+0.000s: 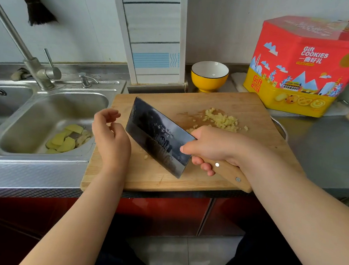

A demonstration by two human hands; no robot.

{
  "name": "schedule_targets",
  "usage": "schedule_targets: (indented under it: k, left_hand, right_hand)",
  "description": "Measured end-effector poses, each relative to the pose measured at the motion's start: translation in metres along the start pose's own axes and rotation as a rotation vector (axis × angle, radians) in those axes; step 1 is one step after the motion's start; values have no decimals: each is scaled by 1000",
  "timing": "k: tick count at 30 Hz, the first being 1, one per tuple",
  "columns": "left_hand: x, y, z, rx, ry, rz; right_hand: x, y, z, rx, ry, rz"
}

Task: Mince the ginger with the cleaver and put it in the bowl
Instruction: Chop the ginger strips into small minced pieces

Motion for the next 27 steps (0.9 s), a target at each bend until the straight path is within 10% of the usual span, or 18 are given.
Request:
schedule_targets:
  k: [27]
  left_hand:
    - [2, 11, -4, 25, 30, 93]
  right_hand:
    - [-3, -49, 40, -28, -139, -157]
Point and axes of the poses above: each hand's wrist, its own x-axis towards the middle knuckle, its own z-axis out of the back of the hand, y = z × x, the point moved 10 cm from there along x, towards the middle knuckle, and after that the axes turned 14 degrees about -x, right-handed, at the moved point
